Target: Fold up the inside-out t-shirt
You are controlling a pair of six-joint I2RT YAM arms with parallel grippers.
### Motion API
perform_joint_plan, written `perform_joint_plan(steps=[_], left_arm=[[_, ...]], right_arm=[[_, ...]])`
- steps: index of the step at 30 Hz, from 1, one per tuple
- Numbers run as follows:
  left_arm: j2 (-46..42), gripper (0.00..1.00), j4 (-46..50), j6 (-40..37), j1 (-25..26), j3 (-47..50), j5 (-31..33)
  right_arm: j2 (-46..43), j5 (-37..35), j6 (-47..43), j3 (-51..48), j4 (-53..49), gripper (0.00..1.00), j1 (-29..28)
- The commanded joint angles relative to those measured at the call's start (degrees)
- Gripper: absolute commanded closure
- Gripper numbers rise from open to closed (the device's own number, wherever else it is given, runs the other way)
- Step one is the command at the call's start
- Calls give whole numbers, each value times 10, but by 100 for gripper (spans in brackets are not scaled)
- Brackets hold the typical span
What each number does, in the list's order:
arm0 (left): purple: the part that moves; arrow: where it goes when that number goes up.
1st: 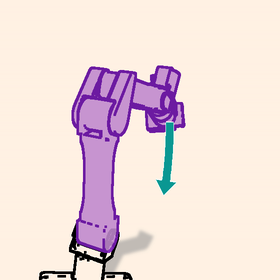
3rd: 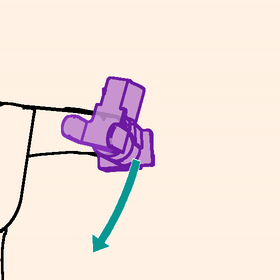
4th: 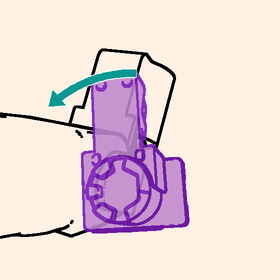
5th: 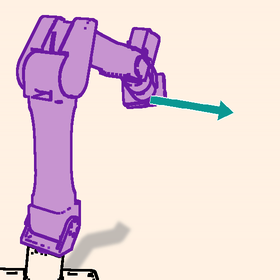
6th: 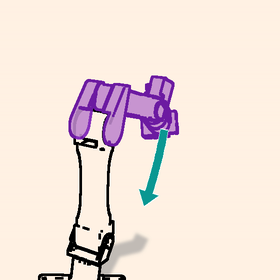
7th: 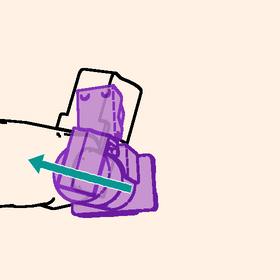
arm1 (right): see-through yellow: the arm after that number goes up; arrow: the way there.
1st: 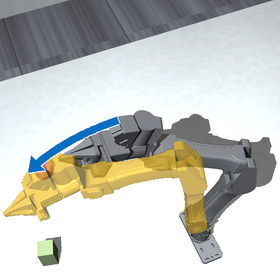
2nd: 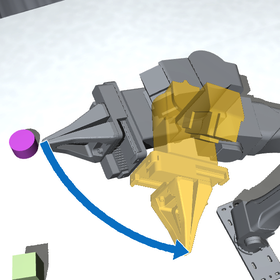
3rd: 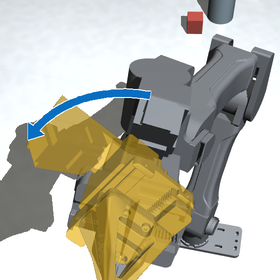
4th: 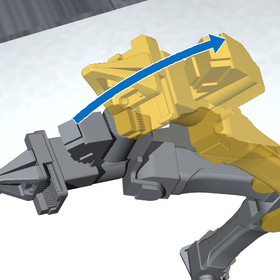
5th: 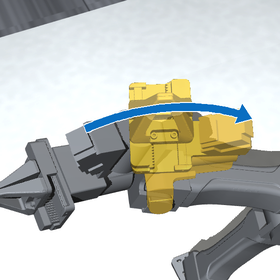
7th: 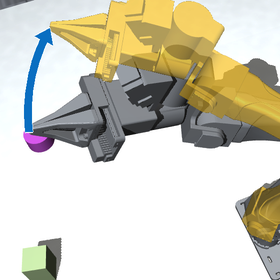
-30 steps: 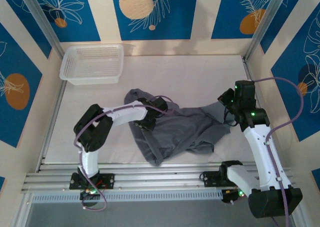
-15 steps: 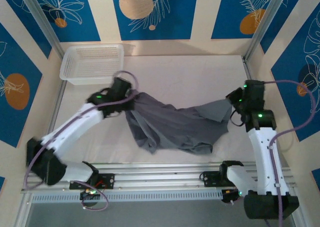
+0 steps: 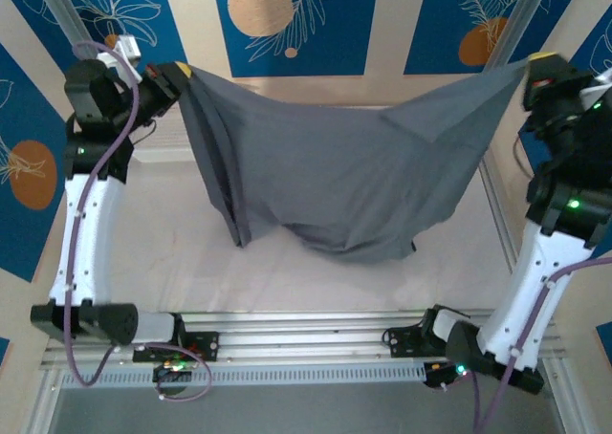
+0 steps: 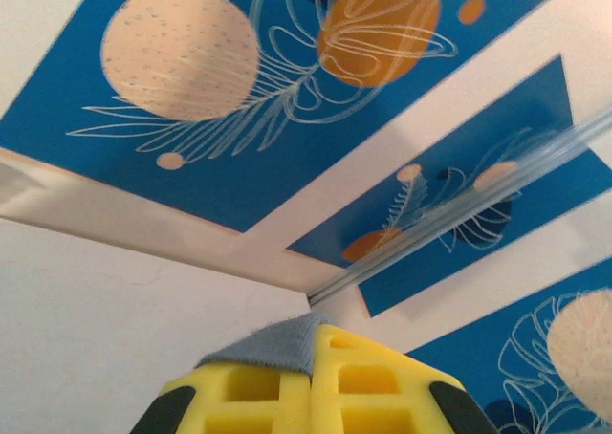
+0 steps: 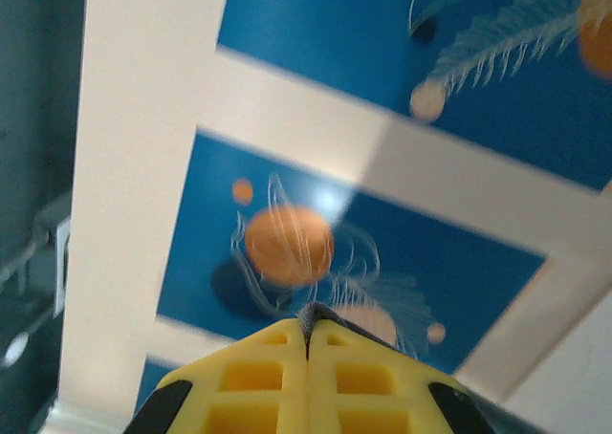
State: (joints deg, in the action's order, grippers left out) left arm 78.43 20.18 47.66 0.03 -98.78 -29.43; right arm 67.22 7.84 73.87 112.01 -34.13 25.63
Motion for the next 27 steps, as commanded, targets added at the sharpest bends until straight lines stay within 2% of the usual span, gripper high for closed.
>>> perform_joint_plan(steps=[1, 4, 9, 12, 16, 19, 21, 23, 25, 27], left_arm=[[-6, 100, 45, -18, -17, -88, -39], [-41, 100, 69, -61, -21, -120, -15], [-111, 100, 90, -113, -34, -106, 51], [-134, 100, 65, -103, -34, -79, 47], [-134, 100, -2, -50, -34, -43, -32], [-126, 100, -1, -39, -32, -14, -48], [-128, 100, 4, -48, -26, 28, -37], [-134, 100, 13, -71, -5, 84, -11], [-137, 100, 22, -99, 36, 147, 27], [-128, 100, 14, -119, 99, 222, 71]], right_arm=[[30, -52, 4, 172, -51, 100, 43], [82, -61, -22, 323, -65, 100, 45], [165, -119, -73, 575, -163, 100, 44], [179, -143, -96, 640, -202, 100, 43], [169, -112, -99, 626, -197, 100, 41], [172, -78, -92, 595, -202, 100, 41], [177, -31, -83, 560, -222, 100, 41], [185, 48, -82, 506, -239, 100, 38], [189, 109, -116, 431, -253, 100, 11], [176, 124, -189, 311, -252, 100, -45]])
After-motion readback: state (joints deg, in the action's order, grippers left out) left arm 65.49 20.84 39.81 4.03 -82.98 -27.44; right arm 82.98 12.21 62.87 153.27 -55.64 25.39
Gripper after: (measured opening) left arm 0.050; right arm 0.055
